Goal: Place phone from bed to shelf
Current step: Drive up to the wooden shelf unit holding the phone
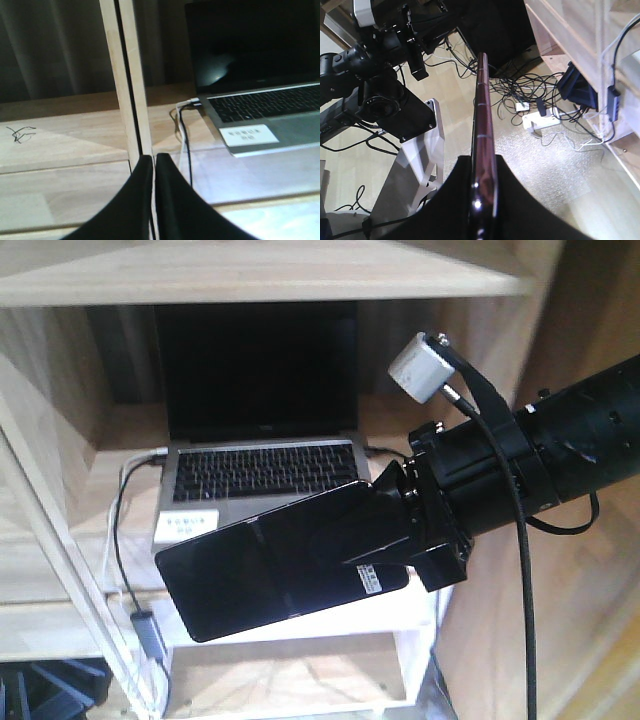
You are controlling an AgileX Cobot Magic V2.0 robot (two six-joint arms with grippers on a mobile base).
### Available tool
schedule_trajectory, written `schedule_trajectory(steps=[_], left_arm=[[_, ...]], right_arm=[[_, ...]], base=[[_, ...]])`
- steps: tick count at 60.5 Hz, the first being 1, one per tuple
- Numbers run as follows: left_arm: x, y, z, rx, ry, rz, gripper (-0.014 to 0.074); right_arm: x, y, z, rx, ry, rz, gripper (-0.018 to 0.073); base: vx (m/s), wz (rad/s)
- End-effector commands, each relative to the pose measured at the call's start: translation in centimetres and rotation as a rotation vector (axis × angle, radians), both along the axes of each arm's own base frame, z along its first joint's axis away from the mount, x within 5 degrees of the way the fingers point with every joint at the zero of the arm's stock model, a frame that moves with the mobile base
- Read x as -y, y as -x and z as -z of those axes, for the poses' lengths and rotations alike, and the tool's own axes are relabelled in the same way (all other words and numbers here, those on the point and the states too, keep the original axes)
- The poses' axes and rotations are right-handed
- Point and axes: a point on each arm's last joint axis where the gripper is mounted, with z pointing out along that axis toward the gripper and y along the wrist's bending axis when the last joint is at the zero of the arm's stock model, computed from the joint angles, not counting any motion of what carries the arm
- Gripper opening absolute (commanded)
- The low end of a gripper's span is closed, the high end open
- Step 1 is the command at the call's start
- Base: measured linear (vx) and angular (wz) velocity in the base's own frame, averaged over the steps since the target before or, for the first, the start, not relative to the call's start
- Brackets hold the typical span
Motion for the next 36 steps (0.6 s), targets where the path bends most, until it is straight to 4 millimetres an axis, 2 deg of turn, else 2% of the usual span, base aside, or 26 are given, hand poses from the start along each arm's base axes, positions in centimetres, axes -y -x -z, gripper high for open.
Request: schedule_trajectory(steps=[1,36], left_arm=[[0.05,0.12,-1.57,0.108,0.004,0.004,0.0001],[0.05,0.12,-1.57,0.108,0.004,0.004,0.0001]], right_arm=[[0.01,1.24,-2.18,0.004,-0.094,-0.047,-0.0001],[0.01,1.23,-2.18,0.005,-0.095,-0.047,-0.0001]], base=[[0.26,0.12],[0.18,0.08]])
